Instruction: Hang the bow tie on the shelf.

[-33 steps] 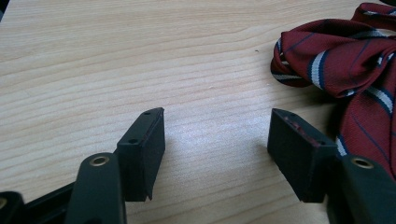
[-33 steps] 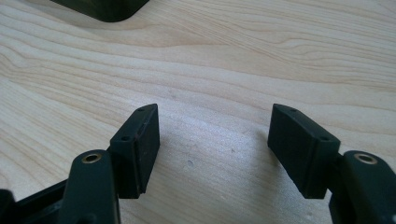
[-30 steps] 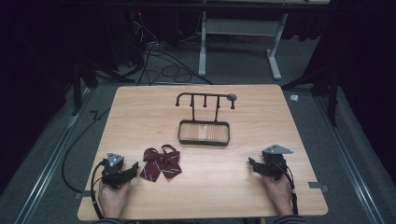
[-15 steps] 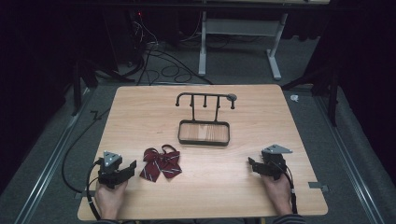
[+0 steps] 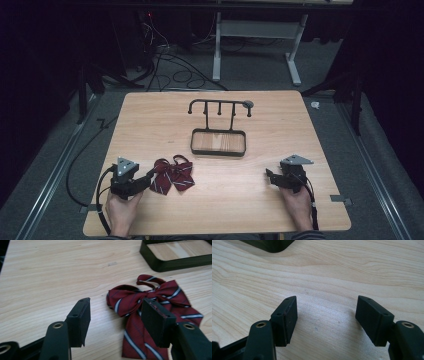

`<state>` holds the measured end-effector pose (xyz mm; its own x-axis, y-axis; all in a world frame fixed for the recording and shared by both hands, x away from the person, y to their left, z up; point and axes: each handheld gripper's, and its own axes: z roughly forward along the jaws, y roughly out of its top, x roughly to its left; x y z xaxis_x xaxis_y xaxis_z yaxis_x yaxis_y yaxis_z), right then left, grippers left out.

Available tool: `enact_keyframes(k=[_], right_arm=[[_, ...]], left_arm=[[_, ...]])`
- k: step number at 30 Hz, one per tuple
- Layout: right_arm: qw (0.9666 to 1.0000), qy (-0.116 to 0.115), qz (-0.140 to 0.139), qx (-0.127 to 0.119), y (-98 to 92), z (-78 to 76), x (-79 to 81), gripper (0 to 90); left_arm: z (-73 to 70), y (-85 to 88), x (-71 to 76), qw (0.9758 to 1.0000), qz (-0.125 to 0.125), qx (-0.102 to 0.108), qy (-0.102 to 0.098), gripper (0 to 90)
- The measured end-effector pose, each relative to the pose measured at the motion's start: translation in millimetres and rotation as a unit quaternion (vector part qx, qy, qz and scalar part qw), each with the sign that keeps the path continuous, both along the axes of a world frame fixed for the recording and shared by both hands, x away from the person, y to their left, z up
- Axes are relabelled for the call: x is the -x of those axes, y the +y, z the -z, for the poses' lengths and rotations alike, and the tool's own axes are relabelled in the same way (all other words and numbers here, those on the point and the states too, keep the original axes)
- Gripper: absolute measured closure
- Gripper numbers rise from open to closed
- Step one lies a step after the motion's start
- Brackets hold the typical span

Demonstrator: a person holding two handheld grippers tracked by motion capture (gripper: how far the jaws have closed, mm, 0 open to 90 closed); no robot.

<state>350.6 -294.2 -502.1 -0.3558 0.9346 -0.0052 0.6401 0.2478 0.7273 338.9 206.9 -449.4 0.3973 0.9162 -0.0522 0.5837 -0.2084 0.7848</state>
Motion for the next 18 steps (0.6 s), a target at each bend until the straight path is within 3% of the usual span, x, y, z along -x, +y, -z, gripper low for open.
enact_keyframes(k=[3,18], right_arm=[[1.0000,0.000,0.000,0.000,0.0,0.0,0.0,35.2],[1.0000,0.001,0.000,-0.003,-0.3,0.0,0.1,35.2]], left_arm=[[-1.2,-5.0,-2.5,0.9998,0.016,-0.005,0.007,41.7],[-7.3,-28.5,-18.6,0.9988,0.040,0.013,0.026,43.1]])
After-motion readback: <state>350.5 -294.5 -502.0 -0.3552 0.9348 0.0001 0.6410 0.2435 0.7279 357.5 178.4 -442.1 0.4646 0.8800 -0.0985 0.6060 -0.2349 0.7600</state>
